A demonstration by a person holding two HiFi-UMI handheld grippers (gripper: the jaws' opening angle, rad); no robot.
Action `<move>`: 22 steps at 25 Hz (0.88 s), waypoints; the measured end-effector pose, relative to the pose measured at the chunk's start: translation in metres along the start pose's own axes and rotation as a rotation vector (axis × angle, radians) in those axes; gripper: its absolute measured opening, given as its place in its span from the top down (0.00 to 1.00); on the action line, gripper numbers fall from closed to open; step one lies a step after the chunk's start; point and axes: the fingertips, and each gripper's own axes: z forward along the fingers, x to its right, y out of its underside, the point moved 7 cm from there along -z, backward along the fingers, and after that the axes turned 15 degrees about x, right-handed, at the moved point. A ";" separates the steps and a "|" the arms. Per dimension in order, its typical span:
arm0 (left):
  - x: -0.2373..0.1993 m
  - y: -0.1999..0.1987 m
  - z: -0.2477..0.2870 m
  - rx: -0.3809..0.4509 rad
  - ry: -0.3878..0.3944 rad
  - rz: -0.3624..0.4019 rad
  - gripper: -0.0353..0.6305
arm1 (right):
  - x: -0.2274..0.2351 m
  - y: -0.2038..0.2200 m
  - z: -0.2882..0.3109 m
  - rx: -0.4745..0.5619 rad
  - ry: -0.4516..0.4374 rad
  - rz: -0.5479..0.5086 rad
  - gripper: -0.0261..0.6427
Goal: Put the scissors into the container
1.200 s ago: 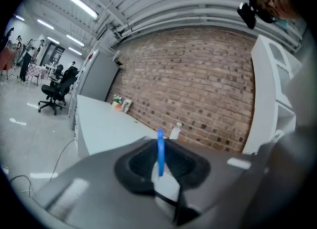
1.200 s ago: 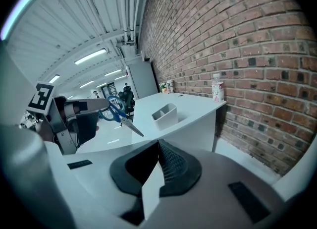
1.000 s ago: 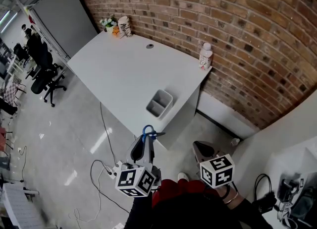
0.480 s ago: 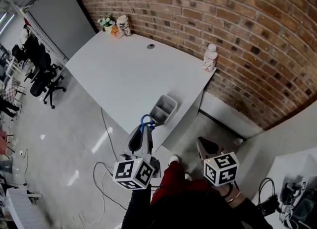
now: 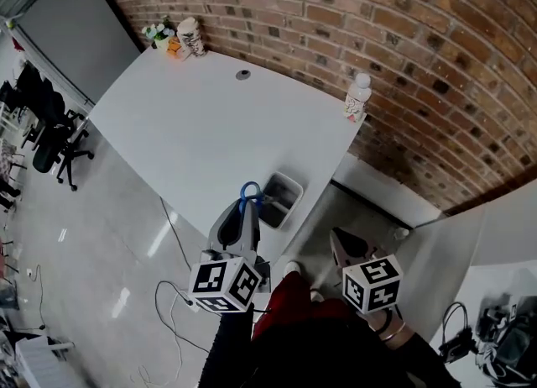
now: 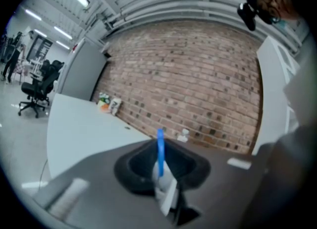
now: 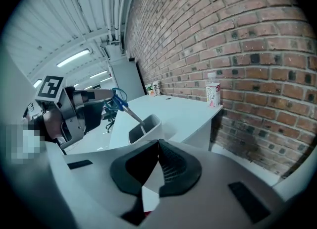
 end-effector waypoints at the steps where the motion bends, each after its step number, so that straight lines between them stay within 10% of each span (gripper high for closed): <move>1: -0.002 0.002 0.005 -0.007 0.008 -0.005 0.88 | 0.001 -0.001 0.004 -0.001 0.008 0.002 0.95; 22: -0.023 0.049 0.053 -0.199 0.071 -0.100 0.88 | 0.009 0.004 0.048 -0.049 0.088 0.048 0.95</move>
